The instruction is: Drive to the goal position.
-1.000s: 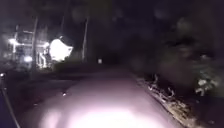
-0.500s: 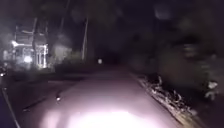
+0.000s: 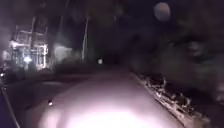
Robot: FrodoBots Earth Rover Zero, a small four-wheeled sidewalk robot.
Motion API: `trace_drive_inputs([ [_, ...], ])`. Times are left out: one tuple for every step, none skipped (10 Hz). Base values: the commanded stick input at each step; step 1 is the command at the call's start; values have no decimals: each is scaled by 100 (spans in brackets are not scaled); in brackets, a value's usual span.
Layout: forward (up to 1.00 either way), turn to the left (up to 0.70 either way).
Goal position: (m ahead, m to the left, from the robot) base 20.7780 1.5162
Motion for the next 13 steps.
trace_drive_inputs([
  [50, 0],
  [50, 0],
  [50, 0],
  [50, 0],
  [50, 0],
  [50, 0],
  [50, 0],
  [50, 0],
  [50, 0],
  [50, 0],
  [50, 0],
  [50, 0],
  [50, 0],
])
